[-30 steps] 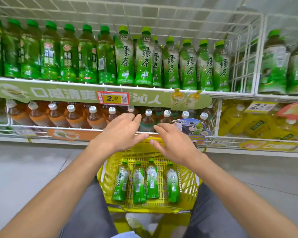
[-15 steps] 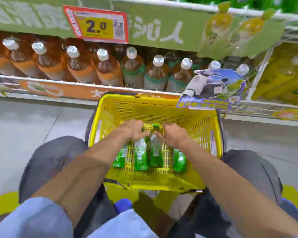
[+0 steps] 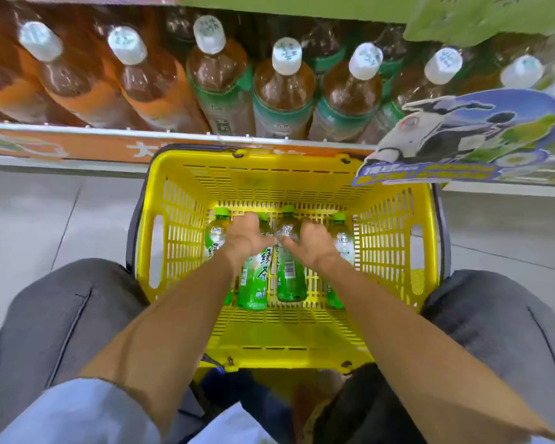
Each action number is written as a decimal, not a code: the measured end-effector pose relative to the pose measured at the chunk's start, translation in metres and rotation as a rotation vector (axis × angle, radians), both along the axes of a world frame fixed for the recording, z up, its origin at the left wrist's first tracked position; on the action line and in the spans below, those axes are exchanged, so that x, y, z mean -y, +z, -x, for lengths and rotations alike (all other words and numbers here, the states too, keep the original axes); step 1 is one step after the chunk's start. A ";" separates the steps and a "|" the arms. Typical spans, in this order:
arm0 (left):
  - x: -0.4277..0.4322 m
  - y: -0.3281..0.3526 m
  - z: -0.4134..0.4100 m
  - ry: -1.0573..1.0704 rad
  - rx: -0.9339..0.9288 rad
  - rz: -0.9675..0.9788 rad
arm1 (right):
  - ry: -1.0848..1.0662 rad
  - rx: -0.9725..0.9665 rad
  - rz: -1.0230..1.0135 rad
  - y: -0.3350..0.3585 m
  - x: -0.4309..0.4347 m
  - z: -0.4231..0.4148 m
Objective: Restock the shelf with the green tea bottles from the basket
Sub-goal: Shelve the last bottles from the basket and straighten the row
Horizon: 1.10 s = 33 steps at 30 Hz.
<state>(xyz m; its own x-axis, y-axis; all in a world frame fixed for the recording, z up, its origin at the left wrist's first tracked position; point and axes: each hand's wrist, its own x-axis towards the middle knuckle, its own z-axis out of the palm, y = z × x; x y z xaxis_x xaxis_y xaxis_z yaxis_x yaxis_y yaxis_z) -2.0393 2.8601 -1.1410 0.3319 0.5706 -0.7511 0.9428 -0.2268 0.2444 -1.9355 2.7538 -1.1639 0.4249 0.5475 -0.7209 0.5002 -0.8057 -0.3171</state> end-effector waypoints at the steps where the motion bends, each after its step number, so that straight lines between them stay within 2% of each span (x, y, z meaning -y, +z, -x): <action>1: 0.001 -0.003 0.000 0.018 0.001 0.005 | -0.033 -0.028 -0.001 -0.002 0.000 0.001; 9: 0.000 -0.012 0.014 0.178 0.105 0.107 | -0.237 -0.190 0.006 -0.011 0.010 0.007; 12: -0.001 -0.004 0.028 0.290 0.229 0.185 | -0.257 -0.224 -0.087 0.000 0.015 0.008; 18: 0.001 0.035 0.062 0.452 0.449 0.254 | -0.224 -0.265 -0.339 0.067 0.021 0.012; 26: -0.016 0.142 0.100 0.487 0.742 0.144 | -0.122 -0.167 -0.654 0.172 0.009 0.035; 33: -0.032 0.286 0.101 0.295 0.940 -0.063 | -0.094 -0.082 -0.962 0.292 0.001 0.026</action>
